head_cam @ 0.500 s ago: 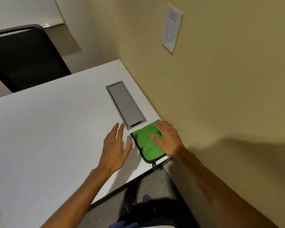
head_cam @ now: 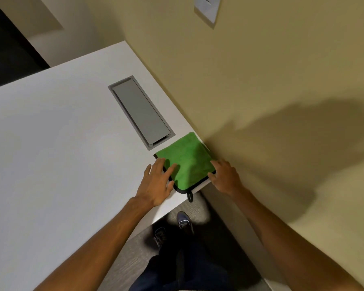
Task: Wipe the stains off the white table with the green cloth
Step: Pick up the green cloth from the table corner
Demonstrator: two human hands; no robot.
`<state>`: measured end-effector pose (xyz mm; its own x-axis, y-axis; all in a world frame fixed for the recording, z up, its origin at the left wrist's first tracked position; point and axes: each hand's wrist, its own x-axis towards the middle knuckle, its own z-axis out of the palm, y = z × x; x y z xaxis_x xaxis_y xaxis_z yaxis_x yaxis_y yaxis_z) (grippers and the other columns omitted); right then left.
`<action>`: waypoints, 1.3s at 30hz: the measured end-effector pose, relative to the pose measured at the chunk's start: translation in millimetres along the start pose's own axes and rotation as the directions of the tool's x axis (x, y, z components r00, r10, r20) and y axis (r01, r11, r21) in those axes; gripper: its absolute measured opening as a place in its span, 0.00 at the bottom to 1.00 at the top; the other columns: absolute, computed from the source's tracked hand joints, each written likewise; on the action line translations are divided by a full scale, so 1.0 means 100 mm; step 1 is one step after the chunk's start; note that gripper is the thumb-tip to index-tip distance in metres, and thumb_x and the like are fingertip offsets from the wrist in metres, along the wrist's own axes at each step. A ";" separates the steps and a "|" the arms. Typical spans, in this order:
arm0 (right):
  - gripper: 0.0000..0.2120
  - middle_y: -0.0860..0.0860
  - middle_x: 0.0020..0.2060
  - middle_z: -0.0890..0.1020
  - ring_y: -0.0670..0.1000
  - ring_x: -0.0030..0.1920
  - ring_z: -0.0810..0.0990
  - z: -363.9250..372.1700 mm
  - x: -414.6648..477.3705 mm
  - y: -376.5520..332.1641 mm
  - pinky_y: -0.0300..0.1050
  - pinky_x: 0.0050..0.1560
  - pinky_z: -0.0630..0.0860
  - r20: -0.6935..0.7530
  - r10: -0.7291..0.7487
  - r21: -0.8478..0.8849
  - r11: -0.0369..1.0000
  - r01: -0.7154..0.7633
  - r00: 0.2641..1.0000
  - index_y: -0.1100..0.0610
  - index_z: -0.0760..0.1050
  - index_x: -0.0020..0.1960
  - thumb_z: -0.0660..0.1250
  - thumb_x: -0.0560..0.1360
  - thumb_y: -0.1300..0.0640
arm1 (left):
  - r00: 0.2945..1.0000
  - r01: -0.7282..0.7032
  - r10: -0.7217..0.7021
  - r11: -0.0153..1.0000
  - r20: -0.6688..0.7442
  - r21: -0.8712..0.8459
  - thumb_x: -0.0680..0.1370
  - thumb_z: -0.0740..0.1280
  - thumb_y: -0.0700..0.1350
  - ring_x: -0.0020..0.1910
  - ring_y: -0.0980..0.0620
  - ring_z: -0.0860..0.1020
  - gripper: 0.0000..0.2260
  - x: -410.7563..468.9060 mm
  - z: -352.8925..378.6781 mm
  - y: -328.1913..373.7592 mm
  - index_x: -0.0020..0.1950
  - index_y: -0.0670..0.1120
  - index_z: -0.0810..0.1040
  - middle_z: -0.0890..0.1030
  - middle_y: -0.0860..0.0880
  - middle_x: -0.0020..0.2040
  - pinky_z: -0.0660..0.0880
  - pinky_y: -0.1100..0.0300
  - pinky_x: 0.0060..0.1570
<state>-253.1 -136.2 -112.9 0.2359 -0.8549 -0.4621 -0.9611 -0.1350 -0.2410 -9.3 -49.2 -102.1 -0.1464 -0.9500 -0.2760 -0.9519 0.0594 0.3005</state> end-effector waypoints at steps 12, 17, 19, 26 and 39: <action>0.32 0.60 0.74 0.69 0.61 0.73 0.69 0.12 0.67 -0.10 0.57 0.69 0.68 0.012 0.007 -0.100 0.995 -0.006 1.000 0.62 0.60 0.78 0.65 0.80 0.48 | 0.951 0.285 -0.257 0.945 0.174 -0.161 0.79 0.67 0.55 0.79 0.39 0.52 0.39 0.83 0.10 -0.30 0.81 0.45 0.49 0.51 0.39 0.80 0.52 0.39 0.77; 0.30 0.61 0.68 0.73 0.62 0.68 0.73 0.26 0.76 -0.20 0.56 0.64 0.70 -0.002 0.063 -0.133 0.989 -0.063 0.998 0.63 0.64 0.74 0.66 0.78 0.52 | 0.920 0.350 -0.302 0.920 0.251 -0.175 0.80 0.66 0.50 0.79 0.39 0.56 0.38 0.98 0.09 -0.44 0.82 0.44 0.46 0.55 0.39 0.80 0.52 0.39 0.77; 0.28 0.60 0.67 0.74 0.62 0.66 0.74 0.28 0.79 -0.21 0.56 0.63 0.70 -0.022 0.095 -0.153 0.983 -0.098 0.995 0.63 0.66 0.73 0.67 0.77 0.54 | 0.906 0.378 -0.320 0.906 0.277 -0.191 0.80 0.66 0.49 0.74 0.39 0.65 0.36 1.03 0.10 -0.45 0.81 0.44 0.49 0.64 0.39 0.76 0.60 0.42 0.73; 0.17 0.58 0.64 0.75 0.61 0.65 0.73 0.27 0.85 -0.26 0.56 0.64 0.70 -0.041 0.127 -0.146 0.981 -0.131 0.991 0.59 0.73 0.64 0.67 0.76 0.60 | 0.880 0.447 -0.400 0.879 0.256 -0.164 0.77 0.70 0.48 0.68 0.39 0.68 0.27 1.17 0.14 -0.44 0.74 0.44 0.66 0.68 0.39 0.69 0.70 0.42 0.66; 0.18 0.57 0.56 0.82 0.61 0.57 0.81 0.18 0.73 -0.38 0.56 0.59 0.74 -0.052 -0.028 -0.029 0.999 0.026 0.998 0.57 0.69 0.63 0.64 0.75 0.65 | 0.810 0.586 -0.518 0.729 0.274 -0.354 0.76 0.70 0.39 0.49 0.42 0.77 0.14 0.66 0.24 -0.42 0.59 0.41 0.72 0.79 0.41 0.53 0.76 0.51 0.44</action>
<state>-197.2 -184.8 -152.9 0.2544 -0.8758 -0.4102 -0.9584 -0.1717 -0.2280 14.5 -106.8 -154.2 0.3006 -0.7166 -0.6293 -0.6845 -0.6216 0.3809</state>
